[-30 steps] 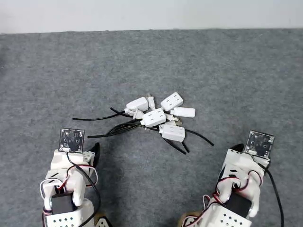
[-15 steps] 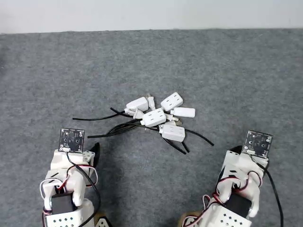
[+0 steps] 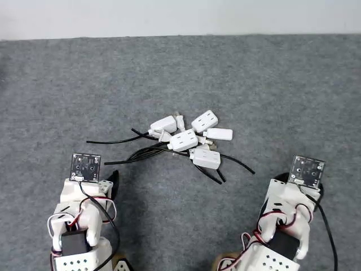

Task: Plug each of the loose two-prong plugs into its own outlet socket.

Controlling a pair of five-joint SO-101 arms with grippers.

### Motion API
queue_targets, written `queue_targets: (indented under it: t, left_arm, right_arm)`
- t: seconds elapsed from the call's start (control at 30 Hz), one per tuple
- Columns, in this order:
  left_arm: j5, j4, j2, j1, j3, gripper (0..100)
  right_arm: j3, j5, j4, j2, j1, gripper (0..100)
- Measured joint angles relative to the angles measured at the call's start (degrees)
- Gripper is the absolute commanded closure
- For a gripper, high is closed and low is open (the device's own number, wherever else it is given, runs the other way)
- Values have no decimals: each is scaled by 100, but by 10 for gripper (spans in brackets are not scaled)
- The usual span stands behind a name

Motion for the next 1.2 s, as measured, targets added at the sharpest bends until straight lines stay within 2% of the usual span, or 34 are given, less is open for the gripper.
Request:
queue_targets:
  t: [0.03,0.07,0.13,0.23,1.2]
  left_arm:
    - [0,0,0,0,0,750]
    - [0,0,0,0,0,750]
    - [0,0,0,0,0,750]
    - [0,0,0,0,0,750]
    - [0,0,0,0,0,750]
  right_arm:
    - [0,0,0,0,0,983]
    - [0,0,0,0,0,998]
    - [0,18,-35,0,0,948]
    - [0,18,-53,0,0,994]
    - [0,35,-563,0,35,991]
